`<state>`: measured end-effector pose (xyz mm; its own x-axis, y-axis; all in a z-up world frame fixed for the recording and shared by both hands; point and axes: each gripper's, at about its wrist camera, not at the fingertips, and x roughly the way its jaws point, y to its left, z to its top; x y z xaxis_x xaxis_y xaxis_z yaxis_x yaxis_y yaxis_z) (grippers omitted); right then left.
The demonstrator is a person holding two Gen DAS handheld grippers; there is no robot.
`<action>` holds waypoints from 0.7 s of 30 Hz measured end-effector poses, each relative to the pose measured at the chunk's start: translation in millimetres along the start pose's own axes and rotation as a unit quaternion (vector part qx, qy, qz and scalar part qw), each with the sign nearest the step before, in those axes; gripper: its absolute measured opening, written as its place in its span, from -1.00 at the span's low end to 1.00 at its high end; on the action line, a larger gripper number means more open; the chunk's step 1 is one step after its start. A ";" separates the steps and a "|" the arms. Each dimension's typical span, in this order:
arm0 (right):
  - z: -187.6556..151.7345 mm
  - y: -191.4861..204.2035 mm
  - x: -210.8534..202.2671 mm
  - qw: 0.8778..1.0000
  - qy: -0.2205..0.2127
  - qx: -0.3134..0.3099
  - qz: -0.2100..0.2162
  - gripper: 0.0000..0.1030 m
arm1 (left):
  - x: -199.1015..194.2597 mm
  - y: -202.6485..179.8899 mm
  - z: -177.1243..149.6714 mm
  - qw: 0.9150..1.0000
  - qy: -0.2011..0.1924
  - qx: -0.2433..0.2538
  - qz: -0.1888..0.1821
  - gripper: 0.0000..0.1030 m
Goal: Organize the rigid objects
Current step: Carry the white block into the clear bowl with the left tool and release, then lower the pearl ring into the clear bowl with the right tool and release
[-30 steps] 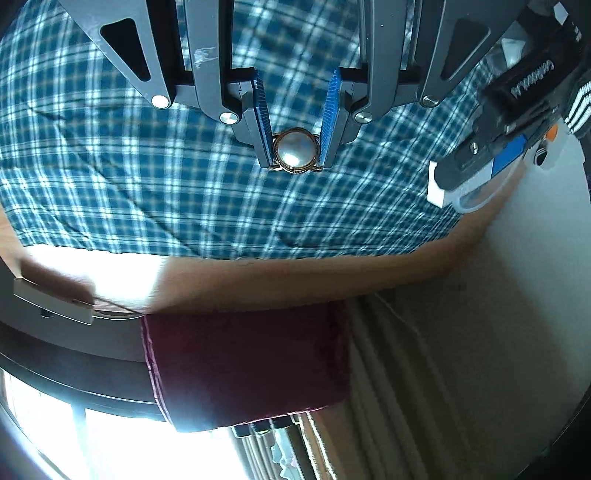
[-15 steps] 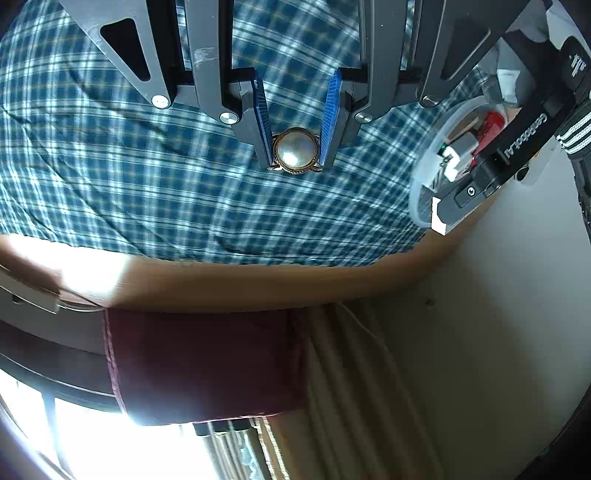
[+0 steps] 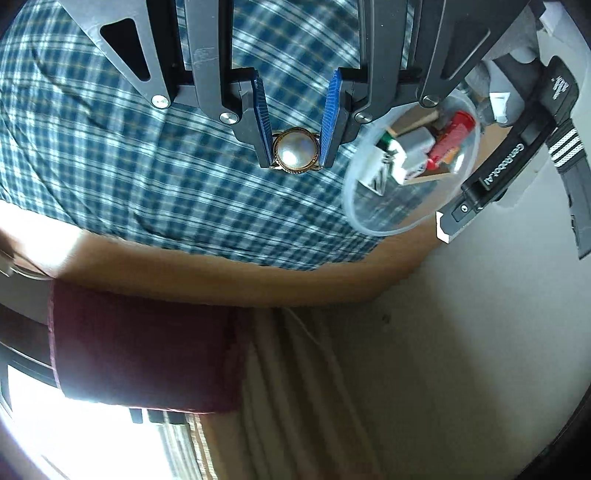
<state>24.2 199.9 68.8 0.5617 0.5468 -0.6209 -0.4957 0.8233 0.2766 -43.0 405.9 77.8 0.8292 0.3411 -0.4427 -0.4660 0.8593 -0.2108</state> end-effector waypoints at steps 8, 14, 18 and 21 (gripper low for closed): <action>13.6 28.0 20.4 0.999 0.007 -0.022 0.026 -0.47 | 4.7 46.3 4.0 0.997 -0.001 -0.077 0.020 0.93; 14.1 45.0 41.0 0.999 0.017 -0.032 0.039 -0.47 | 0.3 49.7 3.4 0.996 -0.010 -0.082 0.019 0.93; 12.1 52.9 53.5 0.998 0.026 -0.038 0.043 -0.47 | -1.7 52.9 2.8 0.996 -0.012 -0.091 0.021 0.93; 13.9 56.4 63.4 0.998 0.034 -0.041 0.044 -0.47 | -1.2 55.9 3.7 0.995 -0.012 -0.098 0.021 0.93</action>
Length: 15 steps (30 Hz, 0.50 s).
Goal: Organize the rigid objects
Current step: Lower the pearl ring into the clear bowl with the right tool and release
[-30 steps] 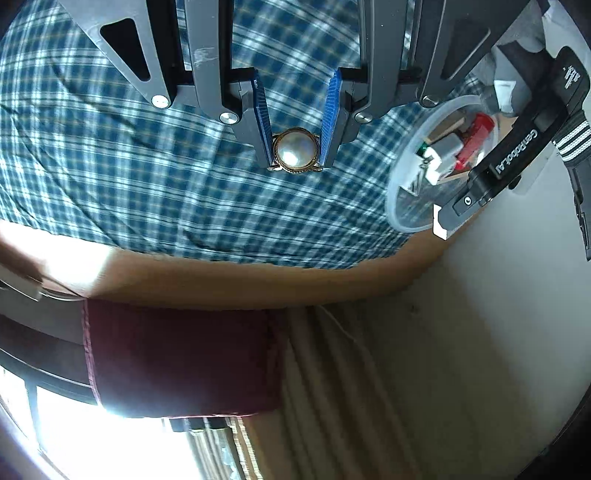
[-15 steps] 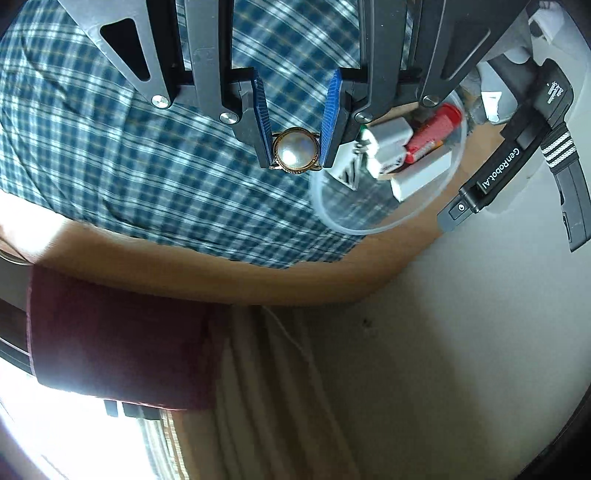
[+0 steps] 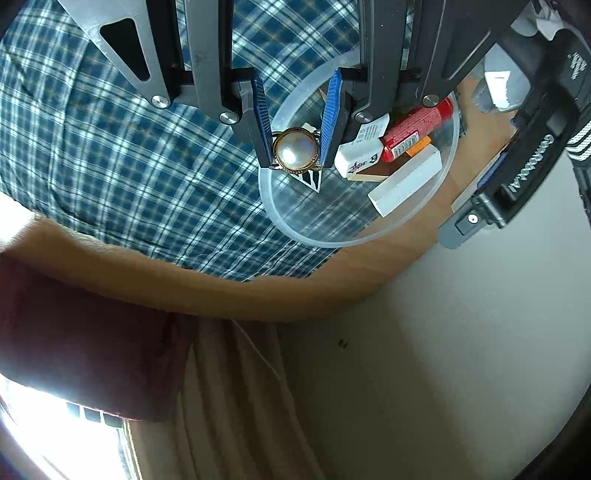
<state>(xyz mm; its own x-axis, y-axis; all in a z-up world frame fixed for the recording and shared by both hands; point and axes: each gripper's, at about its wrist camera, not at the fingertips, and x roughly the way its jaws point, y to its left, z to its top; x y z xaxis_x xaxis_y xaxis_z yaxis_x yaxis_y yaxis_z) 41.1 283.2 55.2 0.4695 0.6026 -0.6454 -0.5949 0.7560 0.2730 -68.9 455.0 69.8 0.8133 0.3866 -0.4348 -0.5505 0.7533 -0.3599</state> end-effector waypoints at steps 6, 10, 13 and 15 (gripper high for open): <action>0.9 8.8 14.4 1.000 0.008 -0.014 0.003 -0.35 | 1.5 -0.8 -0.1 1.000 0.003 0.003 -0.002 0.94; -0.6 5.5 12.7 1.000 0.007 -0.008 0.007 -0.11 | 2.6 0.0 -0.3 1.000 0.005 0.001 -0.002 0.97; -1.2 -0.5 6.3 1.000 0.003 0.001 0.005 0.05 | 3.8 0.2 -0.7 1.000 0.009 0.000 -0.001 0.97; -3.1 -3.9 0.7 1.000 0.000 0.005 0.003 0.19 | 3.7 -0.4 -1.0 1.000 0.010 0.001 0.000 0.97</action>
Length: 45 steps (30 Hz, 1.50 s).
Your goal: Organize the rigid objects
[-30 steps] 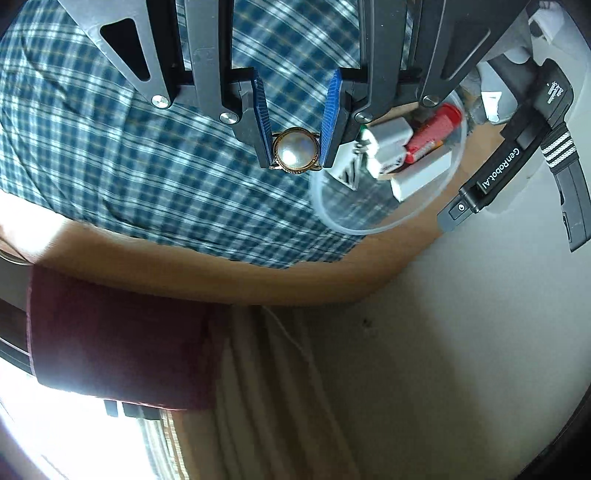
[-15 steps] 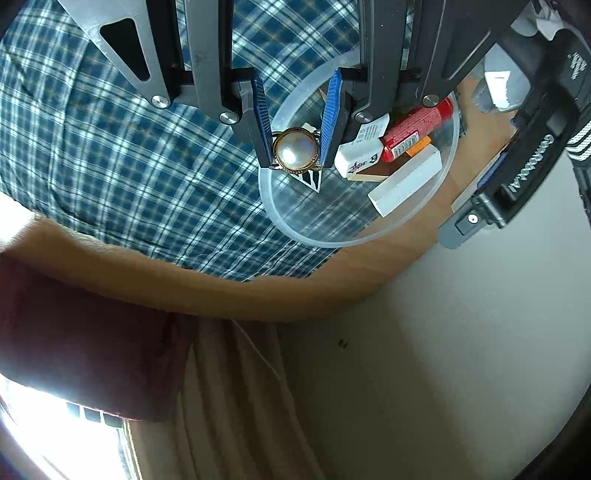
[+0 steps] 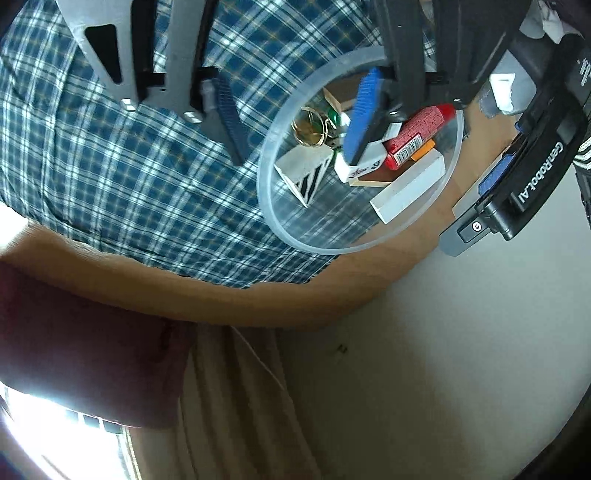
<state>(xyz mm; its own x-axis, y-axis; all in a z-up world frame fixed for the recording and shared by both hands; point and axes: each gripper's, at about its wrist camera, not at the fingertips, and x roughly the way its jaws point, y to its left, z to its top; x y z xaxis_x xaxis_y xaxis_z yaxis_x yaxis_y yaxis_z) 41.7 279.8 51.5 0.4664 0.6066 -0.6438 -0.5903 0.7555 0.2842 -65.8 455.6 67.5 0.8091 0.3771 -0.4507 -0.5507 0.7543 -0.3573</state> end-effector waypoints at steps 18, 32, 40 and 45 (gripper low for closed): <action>-29.6 10.0 -31.6 0.999 -0.020 -0.031 -0.030 0.99 | -10.1 -5.0 -2.6 0.999 -0.024 0.024 0.019 0.97; -37.6 3.3 -38.4 0.999 -0.004 -0.037 -0.009 0.99 | -40.2 7.0 -22.3 0.992 -0.021 0.104 0.071 0.97; -45.8 32.1 -43.5 0.995 -0.007 -0.096 -0.011 0.99 | -51.2 20.9 -35.4 0.987 -0.007 0.132 0.089 0.97; -48.6 40.2 -45.5 0.994 -0.008 -0.110 -0.014 0.99 | -57.2 25.4 -36.6 0.986 -0.005 0.137 0.093 0.97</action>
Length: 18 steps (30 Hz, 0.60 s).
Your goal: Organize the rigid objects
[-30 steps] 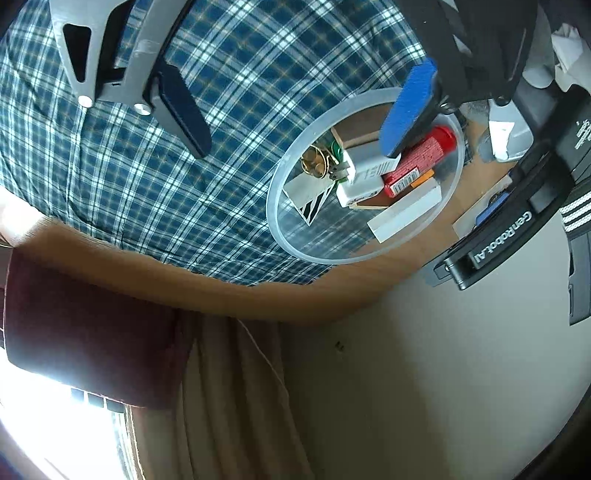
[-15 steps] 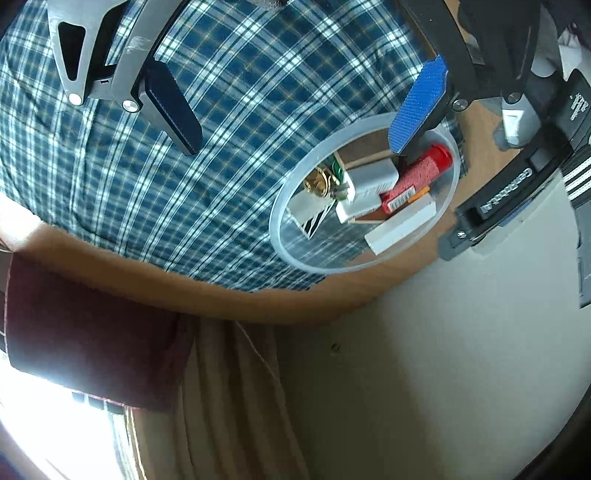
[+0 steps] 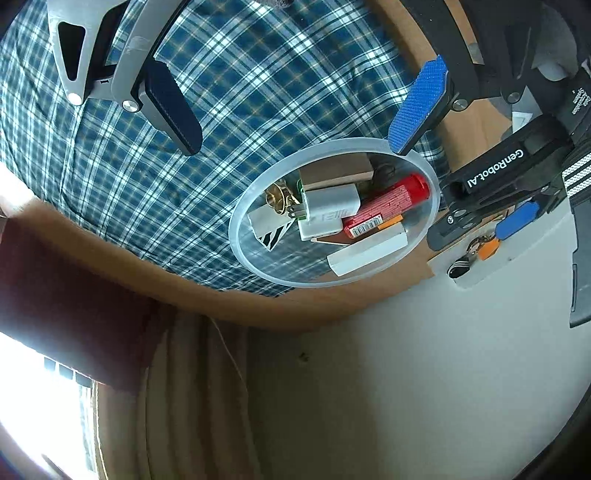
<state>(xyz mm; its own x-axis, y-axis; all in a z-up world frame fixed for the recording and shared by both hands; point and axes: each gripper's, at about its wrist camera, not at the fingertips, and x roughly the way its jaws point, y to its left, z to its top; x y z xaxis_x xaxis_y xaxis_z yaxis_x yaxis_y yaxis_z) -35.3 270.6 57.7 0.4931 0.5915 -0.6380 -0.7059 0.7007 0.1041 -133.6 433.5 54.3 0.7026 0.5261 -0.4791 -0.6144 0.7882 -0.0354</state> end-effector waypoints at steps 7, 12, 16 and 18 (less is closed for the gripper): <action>1.3 0.6 -0.9 1.000 0.005 0.001 0.011 0.99 | -5.2 4.1 -3.0 1.000 -0.001 0.008 0.007 0.97; 1.6 2.2 -3.7 1.000 0.005 -0.002 0.014 0.99 | -4.4 6.2 -6.4 1.000 0.008 0.010 0.006 0.97; 1.2 2.4 -4.5 1.000 0.008 0.002 0.020 0.99 | -7.8 6.1 -6.6 1.000 0.005 0.012 0.006 0.97; 1.0 3.1 -4.5 1.000 0.008 0.002 0.022 0.99 | -8.6 6.0 -6.4 1.000 0.004 0.012 0.006 0.97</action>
<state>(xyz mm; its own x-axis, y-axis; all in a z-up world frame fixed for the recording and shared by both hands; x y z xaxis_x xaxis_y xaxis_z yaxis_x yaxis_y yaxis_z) -39.2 270.5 61.7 0.4535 0.6149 -0.6452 -0.7247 0.6758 0.1347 -145.6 431.6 52.6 0.6929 0.5331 -0.4856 -0.6136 0.7896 -0.0088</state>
